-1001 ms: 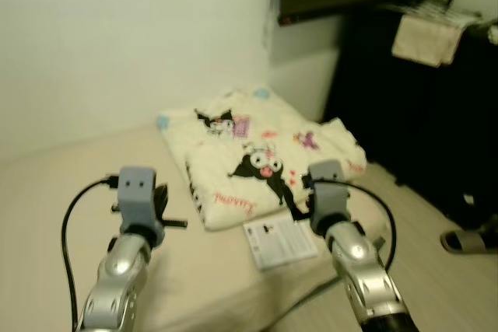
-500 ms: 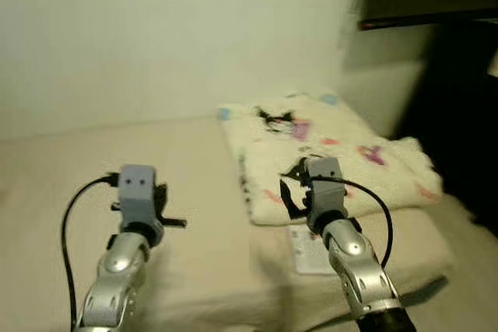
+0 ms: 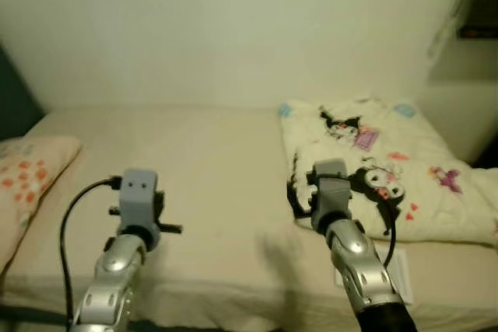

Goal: Clean up the room

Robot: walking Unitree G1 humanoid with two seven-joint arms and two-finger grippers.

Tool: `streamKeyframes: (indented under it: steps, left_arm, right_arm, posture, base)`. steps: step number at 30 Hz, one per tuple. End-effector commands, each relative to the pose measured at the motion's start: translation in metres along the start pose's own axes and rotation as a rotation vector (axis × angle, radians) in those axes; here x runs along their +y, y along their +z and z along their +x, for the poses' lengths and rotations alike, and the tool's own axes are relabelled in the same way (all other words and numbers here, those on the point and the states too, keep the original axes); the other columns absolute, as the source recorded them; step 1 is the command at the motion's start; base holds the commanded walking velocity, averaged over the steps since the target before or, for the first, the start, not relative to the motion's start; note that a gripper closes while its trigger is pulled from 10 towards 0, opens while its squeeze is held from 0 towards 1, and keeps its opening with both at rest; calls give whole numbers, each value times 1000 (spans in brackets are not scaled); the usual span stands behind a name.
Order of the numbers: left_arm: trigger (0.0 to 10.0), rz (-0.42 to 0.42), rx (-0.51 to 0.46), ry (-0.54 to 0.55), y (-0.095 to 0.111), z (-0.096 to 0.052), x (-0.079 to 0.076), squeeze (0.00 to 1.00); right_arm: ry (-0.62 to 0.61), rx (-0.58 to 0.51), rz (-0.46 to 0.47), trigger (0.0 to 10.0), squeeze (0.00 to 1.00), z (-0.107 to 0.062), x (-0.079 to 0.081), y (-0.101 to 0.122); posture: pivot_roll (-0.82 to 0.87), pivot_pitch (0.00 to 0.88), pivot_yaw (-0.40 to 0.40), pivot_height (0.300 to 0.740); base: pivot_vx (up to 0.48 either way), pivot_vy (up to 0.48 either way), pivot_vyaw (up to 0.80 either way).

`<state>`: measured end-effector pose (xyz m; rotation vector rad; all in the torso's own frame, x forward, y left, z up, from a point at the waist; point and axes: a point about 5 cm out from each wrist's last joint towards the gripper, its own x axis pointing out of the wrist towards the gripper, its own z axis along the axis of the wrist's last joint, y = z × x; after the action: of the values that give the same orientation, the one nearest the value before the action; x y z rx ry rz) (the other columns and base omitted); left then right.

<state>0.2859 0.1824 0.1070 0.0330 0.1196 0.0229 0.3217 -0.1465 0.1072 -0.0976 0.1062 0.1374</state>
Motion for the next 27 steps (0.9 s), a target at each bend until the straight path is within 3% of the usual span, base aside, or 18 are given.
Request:
streamKeyframes:
  steps: [1, 11, 15, 21, 27]
  left_arm:
    - [10000, 0, 43, 1, -9, -1, 0, 0]
    - [10000, -4, 64, -6, -10, -1, -5, 0]
    - [10000, -4, 129, -14, -16, -1, -9, 0]
    - [10000, -18, 89, -92, -11, -3, -19, 0]
    - [10000, -12, 92, -70, -12, -4, -18, 0]
  right_arm:
    - [2, 12, 5, 10000, 0, 0, 1, -3]
    - [0, 4, 2, 10000, 0, 1, 0, 0]
    - [9, 2, -4, 10000, 0, 1, 0, 0]
    - [21, -3, -5, 10000, 0, 2, 1, 2]
    - [36, -8, -8, 10000, 0, 2, 4, 3]
  posture:
    - [-64, 66, 21, 740]
    - [-70, 76, 23, 740]
    - [-70, 82, 21, 740]
    - [-63, 90, 19, 740]
    - [-63, 90, 19, 740]
  base:
    - [0, 0, 800]
    - [0, 0, 800]
    - [0, 0, 800]
    - [0, 0, 800]
    - [0, 0, 800]
